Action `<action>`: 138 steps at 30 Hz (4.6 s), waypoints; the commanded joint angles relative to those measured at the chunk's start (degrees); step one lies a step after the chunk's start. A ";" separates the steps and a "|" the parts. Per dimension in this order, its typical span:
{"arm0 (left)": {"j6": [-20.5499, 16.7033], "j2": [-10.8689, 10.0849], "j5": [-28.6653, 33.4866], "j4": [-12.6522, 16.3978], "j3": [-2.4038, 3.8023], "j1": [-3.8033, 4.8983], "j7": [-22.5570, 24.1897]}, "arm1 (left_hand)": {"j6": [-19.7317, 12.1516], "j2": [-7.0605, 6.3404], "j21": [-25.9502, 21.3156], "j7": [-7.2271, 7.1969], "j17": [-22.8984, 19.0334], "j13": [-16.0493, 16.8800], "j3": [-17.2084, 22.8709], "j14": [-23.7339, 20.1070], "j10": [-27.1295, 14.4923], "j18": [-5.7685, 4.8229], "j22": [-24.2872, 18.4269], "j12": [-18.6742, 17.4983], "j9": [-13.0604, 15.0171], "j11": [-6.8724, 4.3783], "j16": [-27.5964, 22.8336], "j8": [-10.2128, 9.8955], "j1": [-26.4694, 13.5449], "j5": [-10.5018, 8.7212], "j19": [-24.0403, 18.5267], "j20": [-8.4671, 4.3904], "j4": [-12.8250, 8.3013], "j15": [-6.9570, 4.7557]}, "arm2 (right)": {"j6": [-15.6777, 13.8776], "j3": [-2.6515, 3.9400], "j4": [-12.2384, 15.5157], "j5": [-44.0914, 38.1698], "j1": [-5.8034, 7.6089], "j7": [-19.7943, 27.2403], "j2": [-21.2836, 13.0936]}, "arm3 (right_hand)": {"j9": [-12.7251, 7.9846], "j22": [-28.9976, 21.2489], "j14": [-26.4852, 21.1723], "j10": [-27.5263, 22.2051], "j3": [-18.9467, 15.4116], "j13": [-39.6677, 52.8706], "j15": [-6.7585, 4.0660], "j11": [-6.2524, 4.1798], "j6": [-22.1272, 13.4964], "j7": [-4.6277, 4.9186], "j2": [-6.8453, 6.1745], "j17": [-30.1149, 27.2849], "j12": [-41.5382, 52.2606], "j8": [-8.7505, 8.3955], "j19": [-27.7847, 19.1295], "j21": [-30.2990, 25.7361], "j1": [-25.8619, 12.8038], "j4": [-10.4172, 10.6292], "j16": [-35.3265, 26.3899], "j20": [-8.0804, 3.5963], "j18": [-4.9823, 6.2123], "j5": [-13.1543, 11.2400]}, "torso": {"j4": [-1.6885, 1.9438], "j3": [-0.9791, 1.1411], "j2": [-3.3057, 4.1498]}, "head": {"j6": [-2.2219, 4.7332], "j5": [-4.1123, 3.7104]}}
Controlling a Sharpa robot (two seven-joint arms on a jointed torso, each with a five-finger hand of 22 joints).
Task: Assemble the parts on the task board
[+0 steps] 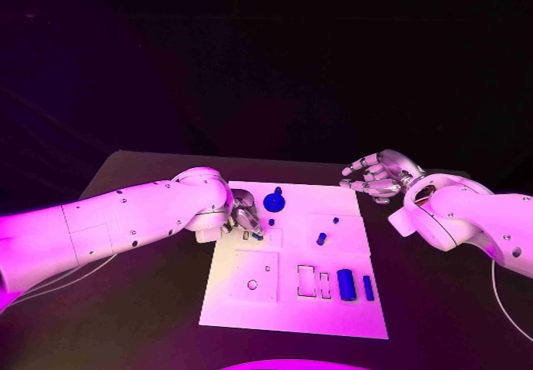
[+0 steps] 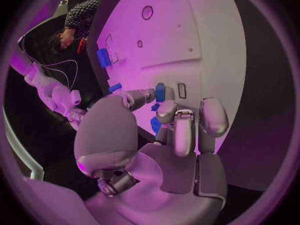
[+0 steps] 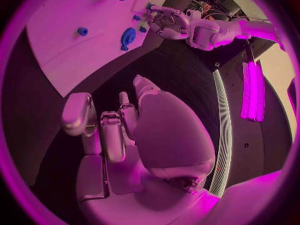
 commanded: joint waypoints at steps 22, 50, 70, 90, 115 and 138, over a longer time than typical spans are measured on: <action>0.97 0.52 -0.25 -0.27 -0.31 -0.17 -1.01 | 2.74 0.17 -0.03 -1.88 10.47 0.24 -3.06 4.78 -0.10 -1.12 -0.04 -0.03 9.94 -0.42 0.08 -0.52 -1.86 -0.40 0.36 -0.07 0.38 -0.47 | 0.50 0.00 -0.02 -0.17 -0.04 0.47 -0.09 | 0.08 -0.17 4.51 -0.17 0.40 -0.12 -0.07 0.08 -0.29 -0.22 -0.17 8.42 -0.13 0.39 -0.16 -0.31 -0.69 -0.10 -0.29 -0.23 0.60 0.10 | -0.01 -0.01 -0.02 | 0.04 -0.32; 1.80 0.38 0.77 -0.43 -0.36 -0.17 -1.33 | 3.57 1.10 -0.24 -1.69 10.38 0.21 -11.47 4.76 -0.30 -1.14 -0.05 -0.12 9.67 -0.25 -0.01 -1.52 -2.68 -0.43 0.46 0.03 4.86 -0.34 | 0.49 0.00 -0.06 -0.20 -0.04 0.46 -0.18 | 0.10 -0.06 4.54 -0.15 0.53 -0.09 -0.07 0.08 -0.29 -0.23 -0.28 8.57 -0.07 0.57 -0.09 -0.22 -0.79 -0.12 -0.25 -0.23 0.57 0.09 | -0.02 -0.01 -0.04 | -0.06 -0.30; 1.09 0.44 0.70 -0.87 -0.35 -0.16 -1.29 | 3.81 1.66 -0.29 -1.51 10.42 0.30 -16.41 4.77 -0.31 -1.16 0.05 -0.10 9.75 -0.09 -0.01 -1.82 -3.59 -0.53 0.56 0.14 7.64 -0.21 | 0.33 0.00 0.02 -0.21 -0.05 0.61 -0.41 | 0.11 -0.08 4.53 -0.17 0.58 -0.14 -0.08 0.08 -0.31 -0.23 -0.33 8.51 -0.09 0.64 -0.09 -0.26 -0.89 -0.09 -0.27 -0.24 0.57 0.08 | -0.02 0.01 -0.03 | 0.15 -0.32; 0.71 0.29 0.66 -0.85 -0.34 -0.16 -1.02 | 4.02 1.29 -0.32 -1.52 10.56 0.50 -22.13 4.80 -0.22 -1.18 0.18 0.00 9.81 -0.07 0.03 -2.15 -5.35 -0.83 0.64 0.18 7.76 -0.18 | 0.21 0.00 -0.16 -0.12 -0.42 0.78 -0.38 | 0.11 -0.13 4.53 -0.18 0.58 -0.16 -0.08 0.08 -0.36 -0.23 -0.40 8.51 -0.10 0.69 -0.13 -0.34 -1.03 -0.04 -0.28 -0.24 0.59 0.06 | 0.00 -0.03 -0.03 | 0.23 -0.31; -3.66 -1.75 4.11 0.03 3.61 1.01 0.46 | 0.46 2.19 -1.41 0.15 9.12 -3.70 -26.00 4.36 -3.03 -0.84 -1.80 -2.53 8.19 1.29 -0.68 -6.28 -2.74 -0.35 -0.64 0.97 7.74 0.88 | 0.17 0.00 -0.74 0.00 -0.68 0.88 -0.21 | 0.10 -0.11 4.53 -0.14 0.62 -0.11 -0.08 0.08 -0.41 -0.23 -0.42 8.52 -0.04 0.75 -0.11 -0.33 -1.17 -0.01 -0.28 -0.24 0.58 0.06 | -0.09 -0.03 -0.10 | 1.74 -0.09; 2.36 4.00 0.46 -14.94 3.67 4.60 2.46 | -1.72 2.94 -1.93 1.91 8.75 -5.36 -30.10 4.17 -4.46 -0.61 -2.68 -3.10 5.58 2.85 -0.85 -11.52 -0.59 -0.32 -1.39 2.27 7.77 2.27 | -0.05 0.00 -0.92 0.08 -0.75 0.92 -0.21 | 0.10 -0.19 4.52 -0.21 0.79 -0.25 -0.08 0.07 -0.52 -0.24 -0.44 8.42 -0.12 0.90 -0.15 -0.48 -1.31 -0.03 -0.32 -0.24 0.61 0.07 | -0.06 -0.13 0.12 | 1.22 0.57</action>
